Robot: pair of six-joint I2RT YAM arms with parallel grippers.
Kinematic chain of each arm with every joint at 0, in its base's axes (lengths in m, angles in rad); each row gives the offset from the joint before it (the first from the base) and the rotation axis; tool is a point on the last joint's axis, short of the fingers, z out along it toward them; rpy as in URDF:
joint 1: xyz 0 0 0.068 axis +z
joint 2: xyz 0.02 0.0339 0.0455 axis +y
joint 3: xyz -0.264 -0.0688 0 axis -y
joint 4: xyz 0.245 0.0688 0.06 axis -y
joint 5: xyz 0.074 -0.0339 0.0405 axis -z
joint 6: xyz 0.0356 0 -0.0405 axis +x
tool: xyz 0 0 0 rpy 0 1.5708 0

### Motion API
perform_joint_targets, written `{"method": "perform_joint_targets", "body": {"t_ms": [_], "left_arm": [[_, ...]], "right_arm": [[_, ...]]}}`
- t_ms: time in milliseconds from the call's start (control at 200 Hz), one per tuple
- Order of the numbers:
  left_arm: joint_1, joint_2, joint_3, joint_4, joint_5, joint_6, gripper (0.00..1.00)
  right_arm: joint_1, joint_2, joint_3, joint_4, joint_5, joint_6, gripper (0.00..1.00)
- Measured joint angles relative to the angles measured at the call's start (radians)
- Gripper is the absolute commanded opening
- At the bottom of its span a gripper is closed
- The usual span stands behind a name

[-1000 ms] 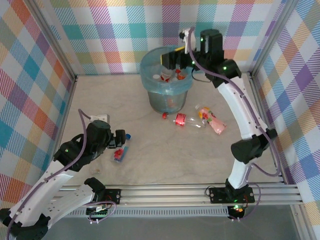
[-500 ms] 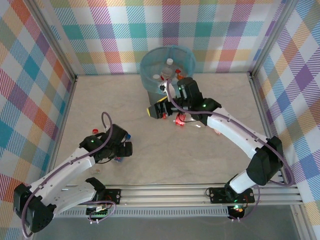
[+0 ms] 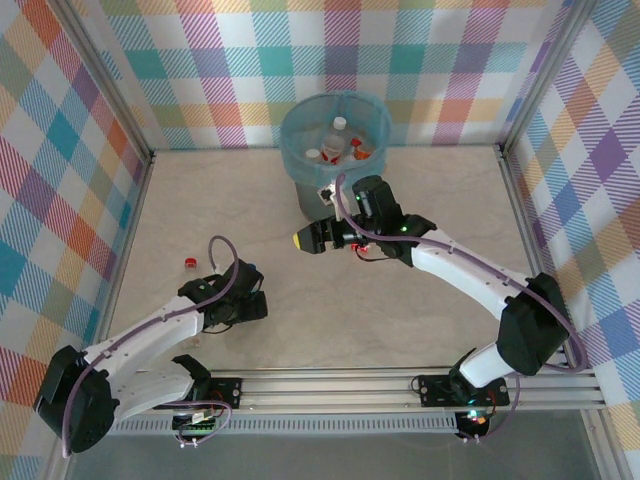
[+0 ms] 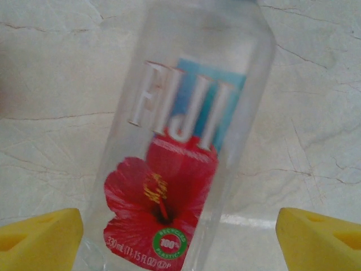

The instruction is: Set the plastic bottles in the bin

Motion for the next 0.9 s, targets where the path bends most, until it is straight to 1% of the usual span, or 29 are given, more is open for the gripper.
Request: {"method": "perform_joint_targets", "body": {"t_ms": [170, 240, 285, 370, 600, 760, 900], "left_arm": [[0.008, 0.073, -0.006, 0.045, 0.016, 0.003, 0.88], [0.008, 0.105, -0.006, 0.060, 0.021, 0.006, 0.86], [0.008, 0.122, -0.006, 0.068, 0.024, 0.009, 0.83], [0.010, 0.142, -0.006, 0.079, 0.025, 0.017, 0.74], [0.011, 0.181, -0.006, 0.115, 0.028, 0.036, 0.60], [0.011, 0.162, -0.002, 0.106, 0.024, 0.042, 0.54], [0.011, 0.056, 0.021, 0.068, 0.004, 0.063, 0.52]], "right_arm": [[0.004, 0.007, 0.000, 0.028, -0.019, 0.019, 0.83], [0.005, 0.013, 0.000, 0.032, -0.023, 0.021, 0.83], [0.006, 0.018, 0.000, 0.034, -0.026, 0.023, 0.83], [0.006, 0.024, 0.000, 0.034, -0.030, 0.023, 0.82], [0.006, 0.030, 0.000, 0.036, -0.037, 0.023, 0.82], [0.006, 0.030, 0.015, -0.002, -0.033, 0.011, 0.82], [0.006, 0.029, 0.076, -0.049, -0.012, -0.031, 0.83]]}}
